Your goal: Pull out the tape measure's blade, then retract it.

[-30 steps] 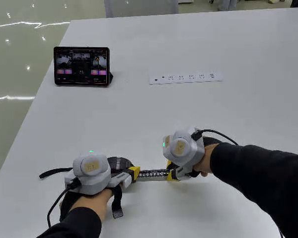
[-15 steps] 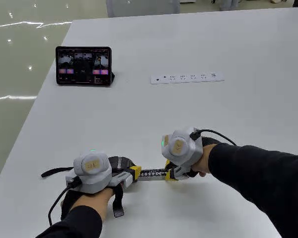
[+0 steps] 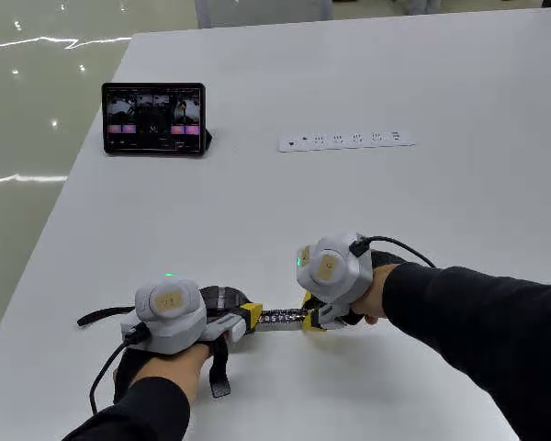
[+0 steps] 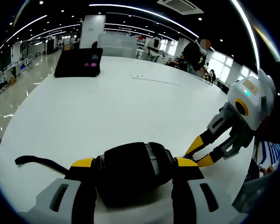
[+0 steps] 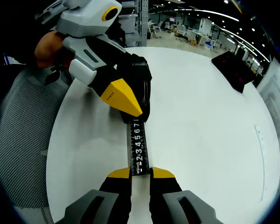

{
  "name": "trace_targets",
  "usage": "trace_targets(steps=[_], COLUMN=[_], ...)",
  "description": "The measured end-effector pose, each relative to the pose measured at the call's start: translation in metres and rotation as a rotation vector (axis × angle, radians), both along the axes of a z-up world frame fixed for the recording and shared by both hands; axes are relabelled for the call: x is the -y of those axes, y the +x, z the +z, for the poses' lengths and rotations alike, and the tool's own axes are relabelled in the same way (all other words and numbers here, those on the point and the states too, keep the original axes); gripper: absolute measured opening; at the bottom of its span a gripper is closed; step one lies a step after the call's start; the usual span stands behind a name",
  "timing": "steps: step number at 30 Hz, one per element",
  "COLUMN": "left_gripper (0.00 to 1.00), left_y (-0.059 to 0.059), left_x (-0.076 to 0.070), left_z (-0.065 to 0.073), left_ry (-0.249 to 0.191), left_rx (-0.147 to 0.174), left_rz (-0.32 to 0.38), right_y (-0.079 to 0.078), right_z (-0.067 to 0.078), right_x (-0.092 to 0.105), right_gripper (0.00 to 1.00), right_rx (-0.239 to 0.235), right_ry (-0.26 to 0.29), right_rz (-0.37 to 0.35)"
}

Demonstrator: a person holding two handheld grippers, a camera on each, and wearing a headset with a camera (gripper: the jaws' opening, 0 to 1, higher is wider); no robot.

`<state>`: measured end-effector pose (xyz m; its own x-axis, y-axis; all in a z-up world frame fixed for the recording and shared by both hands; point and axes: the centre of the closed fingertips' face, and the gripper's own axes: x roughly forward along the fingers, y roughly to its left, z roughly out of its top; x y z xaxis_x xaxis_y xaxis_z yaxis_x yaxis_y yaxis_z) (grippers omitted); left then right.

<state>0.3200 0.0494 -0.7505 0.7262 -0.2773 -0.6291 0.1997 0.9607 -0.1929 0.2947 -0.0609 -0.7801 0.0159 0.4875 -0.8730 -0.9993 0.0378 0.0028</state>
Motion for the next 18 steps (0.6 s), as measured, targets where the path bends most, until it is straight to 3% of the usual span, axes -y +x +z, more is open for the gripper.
trace_targets(steps=[18], left_gripper=[0.61], left_y=[0.000], left_x=[0.000], left_z=[0.000], left_ry=[-0.017], left_rx=[-0.004], left_rz=[-0.002], right_y=[0.000], right_z=[-0.002], right_x=[-0.013], right_gripper=[0.10], right_rx=[-0.009], right_ry=[0.031], right_rz=[-0.014])
